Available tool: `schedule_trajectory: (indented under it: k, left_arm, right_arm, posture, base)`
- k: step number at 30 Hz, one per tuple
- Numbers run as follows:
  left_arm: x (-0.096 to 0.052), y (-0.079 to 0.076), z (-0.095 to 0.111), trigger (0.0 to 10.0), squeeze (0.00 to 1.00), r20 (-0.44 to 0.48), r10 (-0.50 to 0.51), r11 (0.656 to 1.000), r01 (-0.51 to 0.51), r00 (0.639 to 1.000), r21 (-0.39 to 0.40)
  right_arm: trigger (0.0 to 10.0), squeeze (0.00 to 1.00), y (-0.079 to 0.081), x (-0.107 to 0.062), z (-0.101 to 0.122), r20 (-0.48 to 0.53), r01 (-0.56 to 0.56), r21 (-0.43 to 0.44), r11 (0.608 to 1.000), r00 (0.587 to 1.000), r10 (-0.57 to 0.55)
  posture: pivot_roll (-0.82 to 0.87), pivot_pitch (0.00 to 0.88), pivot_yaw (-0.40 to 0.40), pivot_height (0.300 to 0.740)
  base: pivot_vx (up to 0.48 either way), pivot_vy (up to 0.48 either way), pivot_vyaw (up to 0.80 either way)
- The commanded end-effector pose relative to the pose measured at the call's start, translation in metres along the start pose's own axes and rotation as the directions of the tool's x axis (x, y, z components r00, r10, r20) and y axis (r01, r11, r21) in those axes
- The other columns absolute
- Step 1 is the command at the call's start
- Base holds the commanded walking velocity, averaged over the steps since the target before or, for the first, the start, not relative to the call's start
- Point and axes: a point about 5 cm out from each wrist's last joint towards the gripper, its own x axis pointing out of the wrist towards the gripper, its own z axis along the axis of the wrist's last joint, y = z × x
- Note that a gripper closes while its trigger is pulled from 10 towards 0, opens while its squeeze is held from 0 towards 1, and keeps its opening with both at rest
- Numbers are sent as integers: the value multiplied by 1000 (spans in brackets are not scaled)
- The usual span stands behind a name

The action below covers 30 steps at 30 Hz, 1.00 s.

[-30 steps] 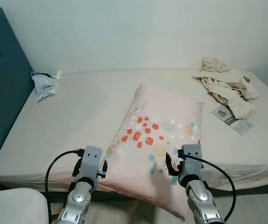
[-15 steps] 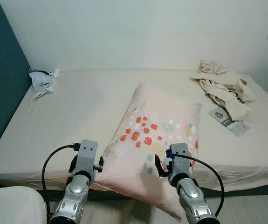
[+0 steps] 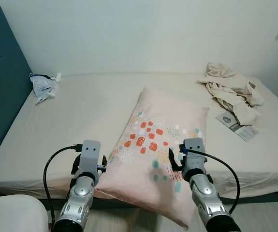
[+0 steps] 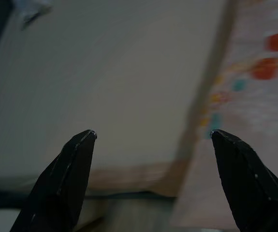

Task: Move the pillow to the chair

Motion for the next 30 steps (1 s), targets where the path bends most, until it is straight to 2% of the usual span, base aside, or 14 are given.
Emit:
schedule_trajectory:
  k: [1, 2, 4, 7, 10, 12, 14, 18, 25, 30]
  left_arm:
    - [-4, 19, -16, 10000, 0, -56, 75, 997, -76, 996, -14]
    - [-4, 23, -18, 10000, 0, -62, 96, 995, -97, 993, -28]
    - [-4, 30, -17, 10000, 0, -44, 124, 992, -125, 991, -1]
    - [-2, 30, -14, 10000, 0, -33, 119, 993, -120, 992, -5]
    - [1, 19, -3, 10000, 0, 10, 40, 997, -39, 999, -70]
    - [1, 15, -1, 10000, 0, 25, 5, 997, -3, 1000, -79]
    - [-1, 6, 0, 10000, 0, 35, -42, 996, 45, 999, -80]
    - [-3, -6, 4, 10000, 0, 47, -113, 991, 115, 993, -66]
    - [-1, -6, 6, 10000, 0, 48, -134, 989, 136, 990, -50]
    - [-2, 2, 2, 10000, 0, 30, -121, 992, 122, 992, -44]
  right_arm:
    - [10000, 0, -11, -2, -2, 4, 46, -7, 999, 999, -46]
    - [10000, 0, -14, -3, -4, -7, 51, -9, 999, 999, -51]
    - [10000, 0, -19, -4, -9, -29, 63, -5, 998, 998, -63]
    - [10000, 0, -21, -6, -14, -43, 72, -9, 997, 996, -72]
    - [10000, 0, -16, -10, -21, -63, 59, 18, 998, 996, -57]
    - [10000, 0, -14, -11, -22, -67, 54, 25, 998, 996, -52]
    - [10000, 0, -10, -13, -23, -68, 43, 68, 997, 997, -38]
    - [10000, 0, -7, -13, -20, -52, 26, 56, 998, 998, -23]
    - [10000, 0, -5, -12, -19, -49, 23, 62, 998, 999, -20]
    - [10000, 0, 0, -10, -17, -39, 7, 72, 997, 999, -4]
  posture:
    - [-57, 85, -36, 740]
    - [-57, 85, -36, 740]
    - [-54, 89, -38, 740]
    - [-57, 90, -34, 740]
    - [-58, 95, -26, 740]
    - [-60, 96, -23, 740]
    - [-63, 100, -16, 730]
    - [-64, 100, -4, 710]
    - [-57, 93, 4, 686]
    - [-51, 84, 12, 667]
  base:
    - [0, 0, 0]
    - [0, 0, 0]
    - [0, 0, 0]
    - [0, 0, 0]
    - [0, 0, 0]
    - [0, 0, 0]
    - [0, 0, 0]
    - [0, 0, 0]
    - [0, 0, 0]
    - [0, 0, 0]
